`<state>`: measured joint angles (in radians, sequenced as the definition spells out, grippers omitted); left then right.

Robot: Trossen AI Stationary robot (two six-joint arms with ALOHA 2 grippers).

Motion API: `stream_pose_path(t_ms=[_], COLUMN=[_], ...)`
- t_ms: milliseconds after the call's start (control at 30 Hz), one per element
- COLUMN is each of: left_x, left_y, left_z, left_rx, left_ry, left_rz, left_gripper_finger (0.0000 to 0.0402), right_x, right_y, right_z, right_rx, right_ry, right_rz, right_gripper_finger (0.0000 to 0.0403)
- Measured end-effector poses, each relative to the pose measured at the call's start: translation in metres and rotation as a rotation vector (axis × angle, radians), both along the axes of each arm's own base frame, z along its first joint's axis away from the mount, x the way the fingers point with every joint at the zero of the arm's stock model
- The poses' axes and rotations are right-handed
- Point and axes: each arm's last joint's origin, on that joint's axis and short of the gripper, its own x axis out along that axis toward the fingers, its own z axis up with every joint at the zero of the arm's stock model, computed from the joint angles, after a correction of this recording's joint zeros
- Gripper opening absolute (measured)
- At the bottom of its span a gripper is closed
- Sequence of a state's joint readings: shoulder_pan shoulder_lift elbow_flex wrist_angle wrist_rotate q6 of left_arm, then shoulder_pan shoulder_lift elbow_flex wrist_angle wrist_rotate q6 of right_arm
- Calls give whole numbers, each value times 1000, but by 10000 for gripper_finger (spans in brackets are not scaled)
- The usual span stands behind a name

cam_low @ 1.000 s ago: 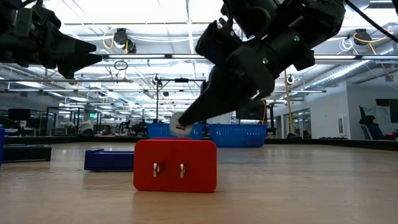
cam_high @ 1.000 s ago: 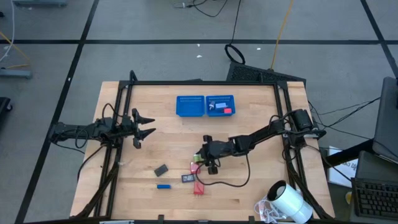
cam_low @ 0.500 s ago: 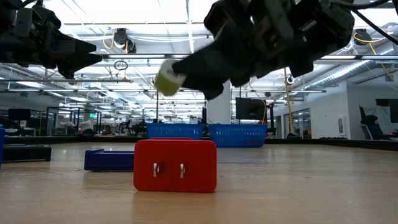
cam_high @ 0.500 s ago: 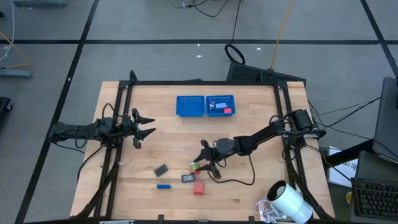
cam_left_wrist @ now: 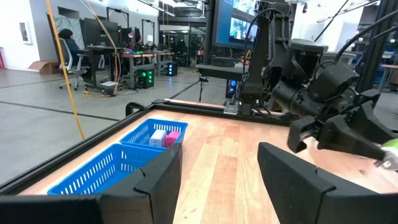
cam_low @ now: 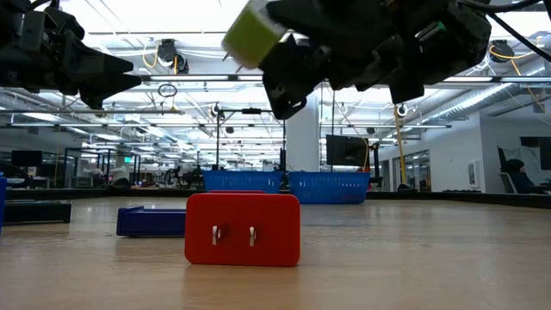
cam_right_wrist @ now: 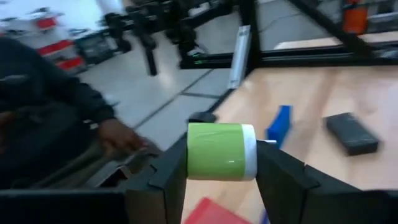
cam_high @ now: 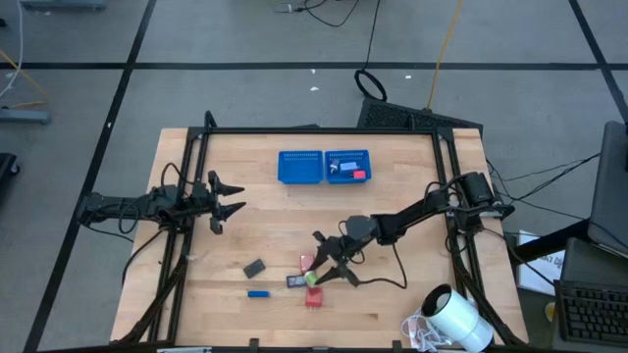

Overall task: Pick & Place Office items
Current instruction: Put the green charger adapter into the right blue bin

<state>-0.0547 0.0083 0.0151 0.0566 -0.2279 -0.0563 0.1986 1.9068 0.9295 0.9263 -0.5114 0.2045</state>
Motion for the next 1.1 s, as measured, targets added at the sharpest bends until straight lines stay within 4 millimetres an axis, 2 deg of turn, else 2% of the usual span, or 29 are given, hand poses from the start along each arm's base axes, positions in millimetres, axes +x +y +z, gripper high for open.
stream_pose_path(t_ms=[533, 1100], left_x=[0, 0], left_y=[0, 0], left_z=[0, 0], left_rx=[0, 0], left_ry=[0, 0], left_rz=[0, 0], left_gripper_finger=[214, 214], right_x=[-10, -10], right_y=[17, 18], right_z=[21, 22], right_rx=[123, 125], right_ry=[-140, -151], right_rz=[339, 339], right_gripper_finger=[149, 153])
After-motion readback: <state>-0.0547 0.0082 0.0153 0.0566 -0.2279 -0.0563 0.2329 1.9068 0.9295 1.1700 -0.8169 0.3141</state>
